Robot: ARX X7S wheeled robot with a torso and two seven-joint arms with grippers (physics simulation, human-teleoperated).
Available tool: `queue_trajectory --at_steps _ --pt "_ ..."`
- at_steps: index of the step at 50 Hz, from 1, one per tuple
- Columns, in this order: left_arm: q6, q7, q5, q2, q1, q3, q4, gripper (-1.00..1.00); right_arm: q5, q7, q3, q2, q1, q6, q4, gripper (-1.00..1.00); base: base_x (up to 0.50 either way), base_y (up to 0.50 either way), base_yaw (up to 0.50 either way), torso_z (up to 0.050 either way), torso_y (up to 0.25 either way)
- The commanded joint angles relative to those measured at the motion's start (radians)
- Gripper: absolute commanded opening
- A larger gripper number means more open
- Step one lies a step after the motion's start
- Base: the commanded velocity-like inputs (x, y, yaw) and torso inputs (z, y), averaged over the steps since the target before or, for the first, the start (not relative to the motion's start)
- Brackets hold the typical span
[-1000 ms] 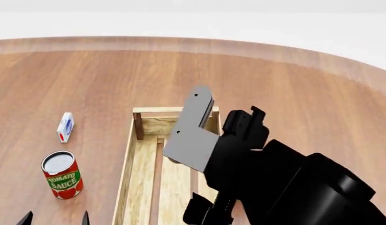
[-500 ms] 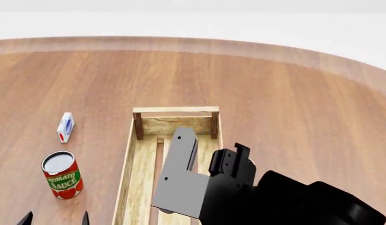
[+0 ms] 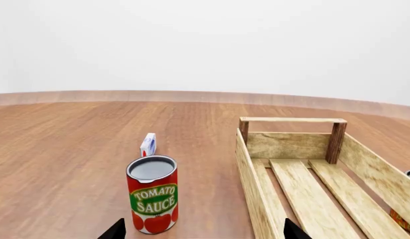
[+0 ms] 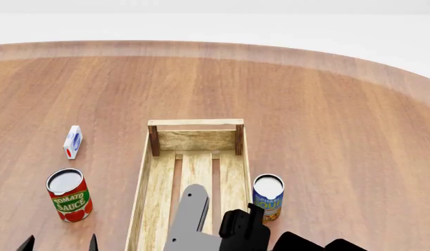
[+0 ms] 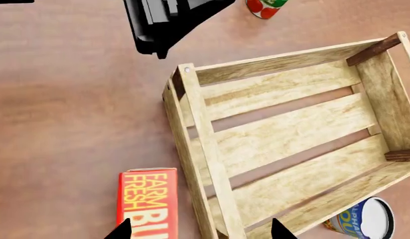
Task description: Pick up the butter and put it in the tray.
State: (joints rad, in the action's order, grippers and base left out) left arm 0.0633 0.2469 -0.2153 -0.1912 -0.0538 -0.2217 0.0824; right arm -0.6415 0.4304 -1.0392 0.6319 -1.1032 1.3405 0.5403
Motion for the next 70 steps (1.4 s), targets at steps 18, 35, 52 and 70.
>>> queue_trajectory --at_steps 18,35,52,70 --pt "-0.002 0.015 -0.013 -0.013 -0.001 -0.008 -0.017 1.00 -0.034 -0.055 -0.076 -0.015 0.139 0.038 0.004 1.00 0.00 0.00 0.00 0.000 0.000" --pt "0.004 0.019 -0.019 -0.016 -0.002 -0.017 -0.008 1.00 0.021 -0.038 -0.138 -0.006 0.154 -0.058 -0.092 1.00 0.00 0.00 0.00 0.000 0.000" --pt "0.000 0.024 -0.022 -0.019 -0.007 -0.029 -0.006 1.00 0.042 -0.052 -0.158 0.011 0.159 -0.068 -0.120 1.00 0.00 0.00 0.00 0.000 0.000" --pt "0.000 0.024 -0.027 -0.026 -0.009 -0.042 -0.007 1.00 0.054 -0.046 -0.174 0.010 0.170 -0.106 -0.163 1.00 0.00 0.00 0.00 0.000 0.000"
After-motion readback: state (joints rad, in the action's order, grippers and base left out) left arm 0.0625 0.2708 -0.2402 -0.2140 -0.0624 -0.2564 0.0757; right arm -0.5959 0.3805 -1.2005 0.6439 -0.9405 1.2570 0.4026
